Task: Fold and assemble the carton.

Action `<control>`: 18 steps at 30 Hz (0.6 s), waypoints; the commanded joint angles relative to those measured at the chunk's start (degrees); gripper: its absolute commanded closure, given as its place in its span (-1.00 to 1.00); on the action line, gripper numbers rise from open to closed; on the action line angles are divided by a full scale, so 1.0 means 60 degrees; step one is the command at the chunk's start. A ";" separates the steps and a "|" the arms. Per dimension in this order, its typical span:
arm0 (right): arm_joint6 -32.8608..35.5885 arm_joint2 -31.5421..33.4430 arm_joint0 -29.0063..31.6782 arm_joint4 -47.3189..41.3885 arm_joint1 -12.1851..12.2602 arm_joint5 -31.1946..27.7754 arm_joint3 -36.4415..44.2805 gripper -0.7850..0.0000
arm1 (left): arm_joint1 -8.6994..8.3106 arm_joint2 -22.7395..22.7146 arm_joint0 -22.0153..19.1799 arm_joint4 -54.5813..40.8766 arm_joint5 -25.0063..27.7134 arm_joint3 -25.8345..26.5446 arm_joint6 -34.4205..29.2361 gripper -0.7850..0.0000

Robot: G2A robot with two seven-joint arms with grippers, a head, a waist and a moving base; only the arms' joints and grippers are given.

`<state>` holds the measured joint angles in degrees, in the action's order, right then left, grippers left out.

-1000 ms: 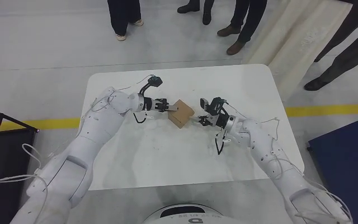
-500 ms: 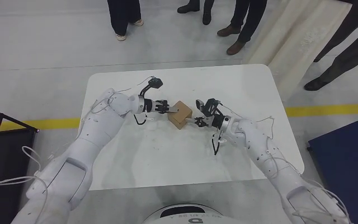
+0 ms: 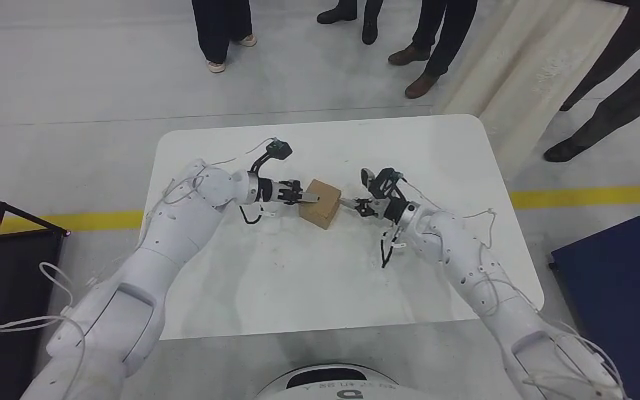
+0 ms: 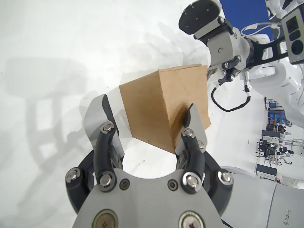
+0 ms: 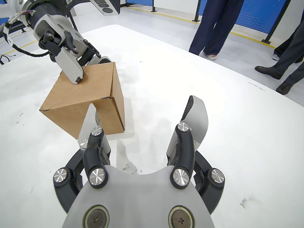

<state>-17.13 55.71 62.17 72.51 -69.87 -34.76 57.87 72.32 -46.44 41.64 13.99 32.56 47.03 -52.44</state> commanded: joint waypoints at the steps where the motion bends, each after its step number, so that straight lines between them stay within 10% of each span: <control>1: 0.0077 -0.0071 0.0017 0.0033 -0.0018 -0.0072 0.0070 -0.58 | -0.0004 -0.0014 0.0006 -0.0014 -0.0004 0.0003 0.0009 -0.38; 18: 0.0119 -0.0257 0.0022 0.0381 0.0005 -0.1280 0.0330 -0.58 | -0.0027 -0.0094 0.0078 -0.0139 -0.0040 0.0035 0.0017 -0.45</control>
<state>-16.29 54.04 62.23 74.64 -69.93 -41.91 59.74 72.17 -46.99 42.09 13.18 32.38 47.24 -52.31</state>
